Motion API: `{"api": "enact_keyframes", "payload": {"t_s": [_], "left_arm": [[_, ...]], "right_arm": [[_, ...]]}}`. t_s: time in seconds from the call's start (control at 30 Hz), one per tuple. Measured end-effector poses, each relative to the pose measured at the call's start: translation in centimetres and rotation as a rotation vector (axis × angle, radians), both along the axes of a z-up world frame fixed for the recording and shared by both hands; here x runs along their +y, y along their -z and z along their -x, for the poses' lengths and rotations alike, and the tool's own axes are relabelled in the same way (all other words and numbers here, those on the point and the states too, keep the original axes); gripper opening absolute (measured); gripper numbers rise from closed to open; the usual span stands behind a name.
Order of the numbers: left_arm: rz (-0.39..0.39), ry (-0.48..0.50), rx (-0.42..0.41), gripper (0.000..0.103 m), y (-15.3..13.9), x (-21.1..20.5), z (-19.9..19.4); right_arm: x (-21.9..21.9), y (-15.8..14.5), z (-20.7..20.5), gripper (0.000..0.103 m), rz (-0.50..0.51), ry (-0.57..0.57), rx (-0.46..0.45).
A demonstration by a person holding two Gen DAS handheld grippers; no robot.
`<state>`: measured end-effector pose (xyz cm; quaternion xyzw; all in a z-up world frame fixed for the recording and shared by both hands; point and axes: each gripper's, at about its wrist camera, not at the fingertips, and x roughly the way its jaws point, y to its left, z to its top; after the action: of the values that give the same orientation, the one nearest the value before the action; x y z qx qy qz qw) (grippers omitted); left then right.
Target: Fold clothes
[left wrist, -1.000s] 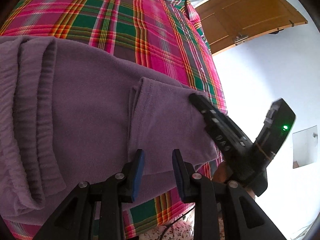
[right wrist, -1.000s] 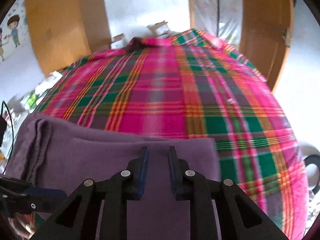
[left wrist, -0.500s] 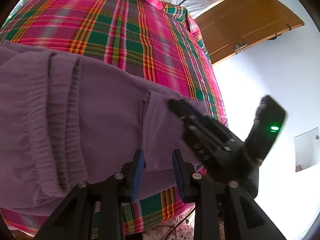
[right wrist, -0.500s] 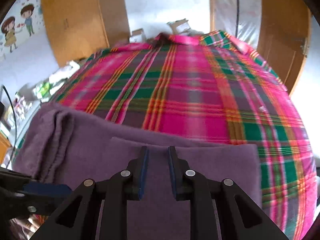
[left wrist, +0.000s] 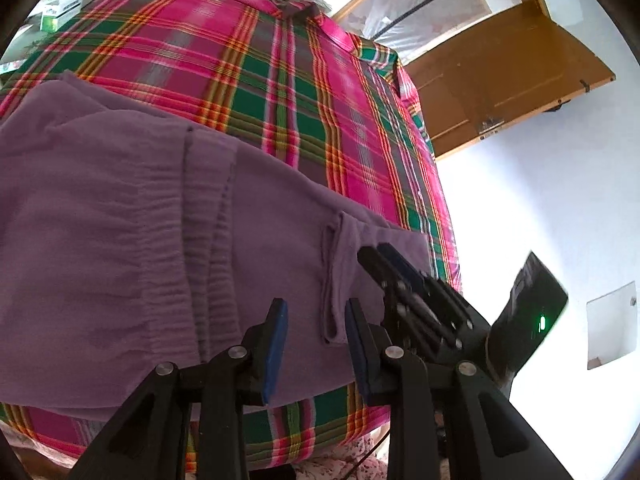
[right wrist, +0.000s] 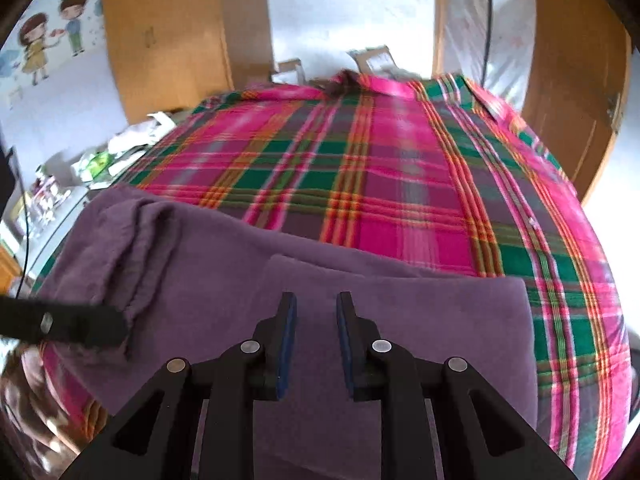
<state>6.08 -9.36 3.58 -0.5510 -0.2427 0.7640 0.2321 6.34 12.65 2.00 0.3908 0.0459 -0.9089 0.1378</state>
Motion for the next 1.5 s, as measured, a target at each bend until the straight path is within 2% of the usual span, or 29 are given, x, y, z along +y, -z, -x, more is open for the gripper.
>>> {"api": "enact_keyframes", "payload": {"t_s": [0.13, 0.27, 0.43, 0.6, 0.83, 1.03, 1.27, 1.4, 1.5], "left_arm": [[-0.007, -0.014, 0.021, 0.030, -0.6, -0.9, -0.2], [-0.006, -0.043, 0.019, 0.030, -0.5, -1.9, -0.3], [-0.019, -0.061, 0.017, 0.030, -0.2, -2.9, -0.5], [-0.026, -0.077, 0.018, 0.030, -0.1, -4.1, -0.8], [-0.024, -0.093, 0.009, 0.030, 0.4, -5.7, -1.1], [-0.035, -0.126, 0.011, 0.030, 0.5, -7.5, -1.6], [-0.049, -0.215, -0.003, 0.030, 1.3, -11.1, -2.4], [-0.057, -0.262, -0.011, 0.030, 1.6, -13.1, -2.7], [-0.053, -0.291, -0.017, 0.030, 1.9, -14.3, -2.8]], "right_arm": [[-0.7, 1.5, 0.6, 0.021, -0.020, 0.003, -0.034], [-0.7, 1.2, 0.5, 0.021, -0.020, 0.009, -0.037], [-1.1, -0.1, -1.6, 0.021, -0.001, -0.022, -0.008], [-2.2, 1.5, -2.9, 0.021, -0.046, -0.055, -0.030], [-2.7, 0.7, -3.3, 0.021, -0.033, -0.038, -0.023], [-5.0, -1.5, -4.5, 0.021, 0.048, -0.112, 0.050], [-8.8, -1.9, -5.5, 0.021, 0.130, -0.233, 0.079], [-10.3, -1.0, -5.6, 0.021, 0.126, -0.278, 0.052], [-11.1, 0.3, -5.7, 0.021, 0.047, -0.273, 0.038]]}}
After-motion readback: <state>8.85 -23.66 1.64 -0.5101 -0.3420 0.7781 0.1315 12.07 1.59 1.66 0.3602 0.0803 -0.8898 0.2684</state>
